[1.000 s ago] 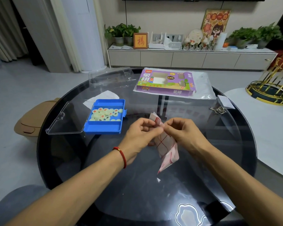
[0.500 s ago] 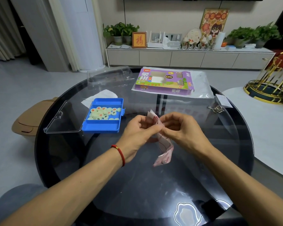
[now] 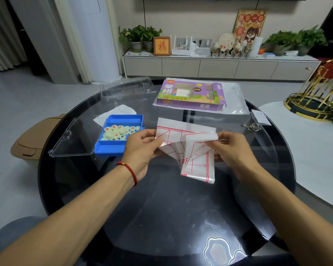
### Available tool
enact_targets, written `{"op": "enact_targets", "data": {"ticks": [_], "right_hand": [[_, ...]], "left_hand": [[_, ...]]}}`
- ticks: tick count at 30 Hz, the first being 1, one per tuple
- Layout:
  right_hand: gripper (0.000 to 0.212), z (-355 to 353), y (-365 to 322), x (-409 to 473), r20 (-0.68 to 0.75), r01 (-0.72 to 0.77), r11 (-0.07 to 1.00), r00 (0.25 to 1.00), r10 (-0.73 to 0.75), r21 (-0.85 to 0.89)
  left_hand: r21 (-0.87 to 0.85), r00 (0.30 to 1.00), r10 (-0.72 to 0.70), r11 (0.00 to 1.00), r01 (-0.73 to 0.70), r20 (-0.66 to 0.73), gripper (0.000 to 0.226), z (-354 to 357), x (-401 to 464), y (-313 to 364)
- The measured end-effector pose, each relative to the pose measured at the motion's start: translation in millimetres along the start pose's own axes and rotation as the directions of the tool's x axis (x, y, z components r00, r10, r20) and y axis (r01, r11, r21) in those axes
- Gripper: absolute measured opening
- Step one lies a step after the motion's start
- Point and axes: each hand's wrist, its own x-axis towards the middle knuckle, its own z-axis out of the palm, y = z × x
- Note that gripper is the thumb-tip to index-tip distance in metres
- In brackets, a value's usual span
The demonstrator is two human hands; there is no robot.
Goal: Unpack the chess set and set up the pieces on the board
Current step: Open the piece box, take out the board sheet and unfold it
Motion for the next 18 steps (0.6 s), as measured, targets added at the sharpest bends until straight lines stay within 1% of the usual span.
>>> {"op": "enact_targets", "data": {"ticks": [2,4,5,7,10,11,13,15,18], "right_hand": [[0.005,-2,1,0,-0.034,0.088,0.988,0.995,-0.093,-0.13],[0.008,-6,1,0,-0.067,0.174,0.96,0.979,-0.192,-0.22],[0.01,-7,1,0,-0.085,0.199,0.952,0.971,-0.224,-0.235],[0.011,-10,-1,1,-0.143,0.204,0.965,0.963,-0.228,-0.164],[0.009,-18,-3,6,-0.286,0.162,0.986,0.947,-0.145,0.038],[0.008,-22,-3,9,-0.307,0.134,0.985,0.947,-0.094,0.112],[0.015,-26,2,12,-0.28,0.034,0.976,0.959,0.028,0.215],[0.023,-26,9,13,-0.238,-0.063,0.979,0.965,0.11,0.194],[0.03,-30,15,12,-0.236,-0.125,0.991,0.963,0.133,0.049]], "left_hand": [[0.066,0.997,0.069,0.996,-0.066,-0.036,0.016,1,0,-1],[0.069,0.99,0.116,0.991,-0.111,-0.076,0.014,1,1,-1],[0.062,0.987,0.127,0.991,-0.122,-0.099,0.015,-1,3,0],[0.06,0.974,0.161,0.986,-0.153,-0.161,0.019,-5,6,2],[0.005,0.953,0.194,0.98,-0.198,-0.233,0.013,-12,11,6],[-0.025,0.948,0.191,0.979,-0.204,-0.254,0.015,-14,12,8],[-0.052,0.933,0.2,0.973,-0.226,-0.3,0.023,-15,14,10],[-0.068,0.923,0.212,0.967,-0.246,-0.322,0.026,-14,14,11],[-0.118,0.919,0.193,0.962,-0.246,-0.343,0.028,-14,16,11]]}}
